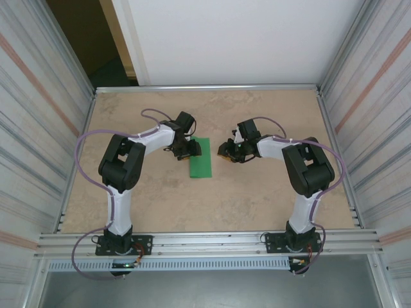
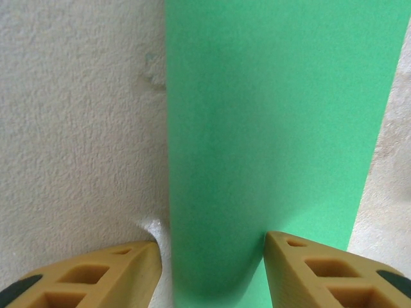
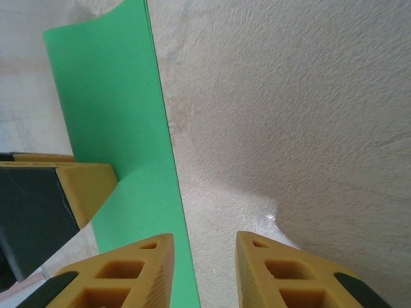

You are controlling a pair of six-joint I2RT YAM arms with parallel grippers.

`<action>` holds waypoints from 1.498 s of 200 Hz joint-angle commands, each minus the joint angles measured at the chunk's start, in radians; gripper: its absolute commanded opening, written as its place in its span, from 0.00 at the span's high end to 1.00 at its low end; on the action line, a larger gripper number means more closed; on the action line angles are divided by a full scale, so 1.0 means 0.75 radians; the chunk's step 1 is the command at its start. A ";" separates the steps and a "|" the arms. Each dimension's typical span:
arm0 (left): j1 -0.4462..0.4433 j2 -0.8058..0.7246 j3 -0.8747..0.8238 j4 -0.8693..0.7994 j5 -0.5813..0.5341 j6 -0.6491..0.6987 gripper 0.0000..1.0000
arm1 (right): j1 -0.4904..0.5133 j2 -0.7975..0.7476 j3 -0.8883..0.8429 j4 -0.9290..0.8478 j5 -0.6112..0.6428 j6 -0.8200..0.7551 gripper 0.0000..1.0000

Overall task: Fold a paper plane with a square sheet of paper (pick it up from the middle)
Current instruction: Hold the square sheet of paper at the center of the table.

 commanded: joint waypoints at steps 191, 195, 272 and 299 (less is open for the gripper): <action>-0.074 0.341 -0.140 -0.004 -0.006 0.036 0.48 | 0.134 0.244 0.222 -0.024 -0.137 -0.021 0.89; -0.075 0.342 -0.141 -0.004 -0.006 0.036 0.48 | 0.132 0.247 0.221 -0.029 -0.132 -0.023 0.89; -0.073 0.328 -0.136 -0.030 0.014 0.026 0.48 | 0.128 0.321 0.213 -0.175 -0.041 -0.076 0.90; -0.074 0.219 -0.140 -0.064 0.035 0.006 0.47 | 0.128 0.346 0.206 -0.216 -0.021 -0.095 0.90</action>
